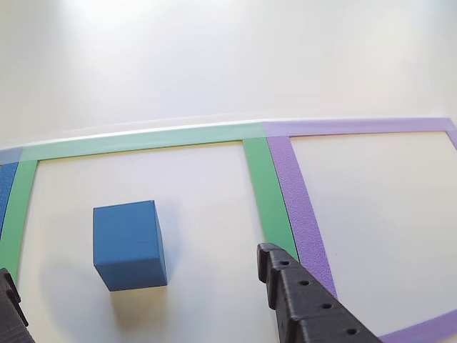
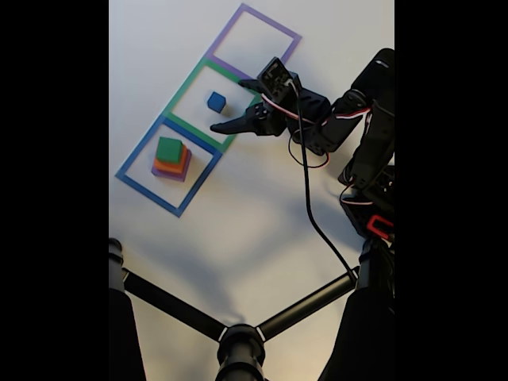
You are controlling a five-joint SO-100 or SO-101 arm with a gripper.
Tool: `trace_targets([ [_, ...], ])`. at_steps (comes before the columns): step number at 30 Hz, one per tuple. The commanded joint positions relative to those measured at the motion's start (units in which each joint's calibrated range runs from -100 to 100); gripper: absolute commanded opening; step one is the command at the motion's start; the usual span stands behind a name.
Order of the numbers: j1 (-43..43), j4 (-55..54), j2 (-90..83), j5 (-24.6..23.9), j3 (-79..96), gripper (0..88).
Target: Tower of hanoi
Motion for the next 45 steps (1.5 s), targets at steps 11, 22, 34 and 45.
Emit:
trace_targets([
  [11, -3.0, -2.1, 6.0, 0.0, -7.1, 38.5],
  [22, -5.2, -0.9, 7.2, 0.0, -9.8, 37.1],
  [34, -6.0, 2.4, 7.3, 0.0, -12.1, 23.7],
  [45, -6.5, 4.1, 4.6, 0.0, -9.4, 19.9],
])
